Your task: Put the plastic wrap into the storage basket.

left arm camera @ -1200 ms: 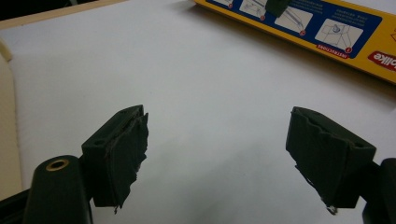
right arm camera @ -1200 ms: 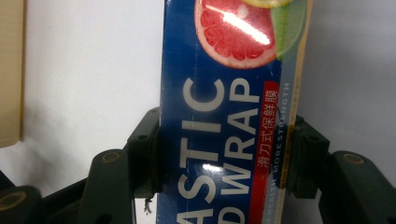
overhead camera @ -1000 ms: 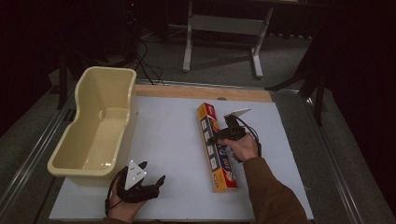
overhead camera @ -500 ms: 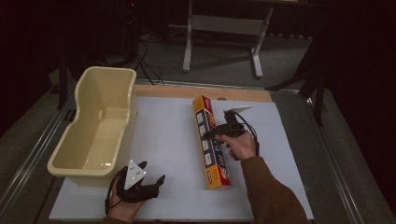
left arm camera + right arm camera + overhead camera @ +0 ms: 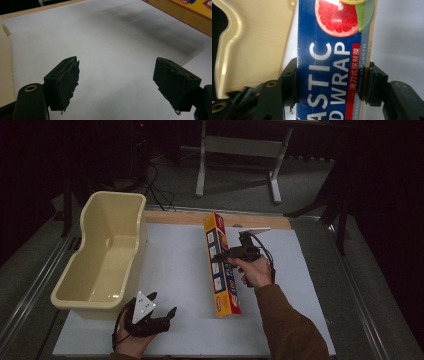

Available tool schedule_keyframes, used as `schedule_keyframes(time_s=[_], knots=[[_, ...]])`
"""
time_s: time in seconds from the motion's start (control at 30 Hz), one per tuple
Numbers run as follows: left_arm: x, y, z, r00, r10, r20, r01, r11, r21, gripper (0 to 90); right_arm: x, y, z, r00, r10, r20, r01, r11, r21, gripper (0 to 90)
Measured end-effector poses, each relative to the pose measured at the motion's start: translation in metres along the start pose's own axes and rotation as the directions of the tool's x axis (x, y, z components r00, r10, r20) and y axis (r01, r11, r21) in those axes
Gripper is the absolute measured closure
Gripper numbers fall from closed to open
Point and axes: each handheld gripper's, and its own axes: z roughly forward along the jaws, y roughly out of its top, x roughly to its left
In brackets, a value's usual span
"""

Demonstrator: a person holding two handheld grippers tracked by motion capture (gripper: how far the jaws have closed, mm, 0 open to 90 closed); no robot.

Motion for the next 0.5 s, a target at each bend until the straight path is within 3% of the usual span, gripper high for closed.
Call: schedule_keyframes(time_s=[0.07,0.3,0.5], knots=[[0.000,0.000,0.000,1.0000,-0.001,0.000,0.001,1.0000,-0.002,20.5,0.004,0.002,-0.002,0.9998,-0.001,-0.021,0.001,1.000,-0.004,41.6],[0.001,0.001,-0.002,1.0000,0.001,-0.004,-0.001,0.9999,-0.013,20.4,0.024,0.008,-0.008,0.9988,-0.043,0.021,0.044,0.998,-0.037,41.7],[0.002,0.001,-0.002,1.0000,0.002,-0.006,-0.002,0.9998,-0.018,20.4,0.039,0.012,-0.009,0.9973,-0.072,0.010,0.073,0.996,-0.042,41.7]])
